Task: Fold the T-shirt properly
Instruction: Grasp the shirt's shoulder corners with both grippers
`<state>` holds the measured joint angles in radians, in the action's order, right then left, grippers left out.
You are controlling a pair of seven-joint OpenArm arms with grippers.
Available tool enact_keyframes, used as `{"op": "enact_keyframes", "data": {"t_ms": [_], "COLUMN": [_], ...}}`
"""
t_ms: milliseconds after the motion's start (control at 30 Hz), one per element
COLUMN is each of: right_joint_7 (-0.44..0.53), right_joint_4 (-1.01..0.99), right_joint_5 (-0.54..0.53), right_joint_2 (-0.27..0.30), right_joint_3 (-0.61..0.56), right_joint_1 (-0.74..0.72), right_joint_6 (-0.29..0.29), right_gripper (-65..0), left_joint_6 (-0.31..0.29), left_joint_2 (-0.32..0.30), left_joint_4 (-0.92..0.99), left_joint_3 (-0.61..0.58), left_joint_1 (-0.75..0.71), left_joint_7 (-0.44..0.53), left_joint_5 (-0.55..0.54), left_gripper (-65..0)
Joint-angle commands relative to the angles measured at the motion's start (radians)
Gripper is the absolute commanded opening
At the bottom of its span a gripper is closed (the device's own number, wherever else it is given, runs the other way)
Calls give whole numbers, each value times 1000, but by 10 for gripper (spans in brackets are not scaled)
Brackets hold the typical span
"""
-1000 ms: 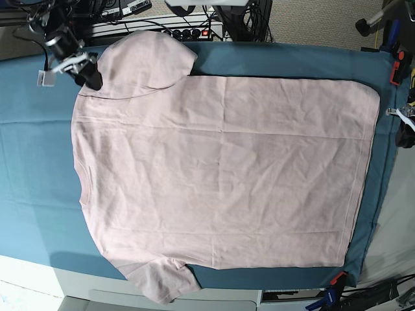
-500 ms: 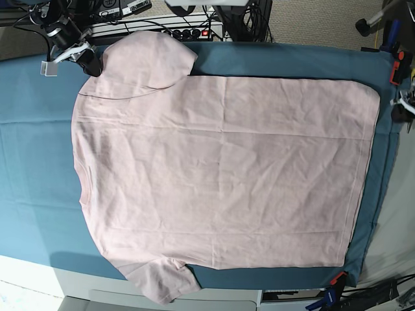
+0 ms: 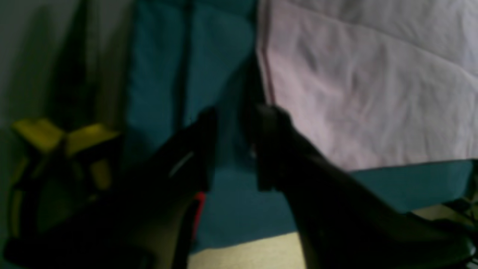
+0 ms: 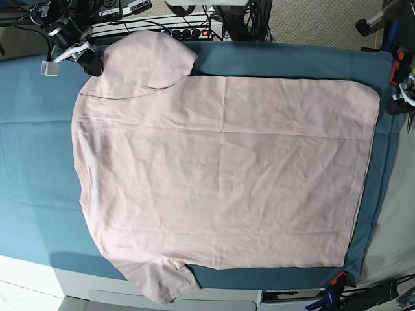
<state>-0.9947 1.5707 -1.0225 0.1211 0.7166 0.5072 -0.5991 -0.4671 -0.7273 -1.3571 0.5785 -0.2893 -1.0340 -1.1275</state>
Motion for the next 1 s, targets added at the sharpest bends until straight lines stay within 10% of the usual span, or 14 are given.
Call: {"op": "enact_keyframes", "data": {"t_ms": [0,967], "right_joint_7": [-53,-47], "right_joint_4": [0,0], "right_joint_5": [50,50], "right_joint_2": [4,4], "right_joint_3": [-3,-3], "right_joint_1": [10,5], "right_joint_6": [8,8], "right_gripper": [-635,-635], "left_joint_6": [-5,-84], "left_joint_2": [-26,7], "left_joint_4": [-12,-12], "left_joint_3": [-18,-99], "left_joint_1": [6,-22], "left_joint_7": [10,-5], "left_joint_5": [-21,-41], "left_gripper": [-460,-387]}}
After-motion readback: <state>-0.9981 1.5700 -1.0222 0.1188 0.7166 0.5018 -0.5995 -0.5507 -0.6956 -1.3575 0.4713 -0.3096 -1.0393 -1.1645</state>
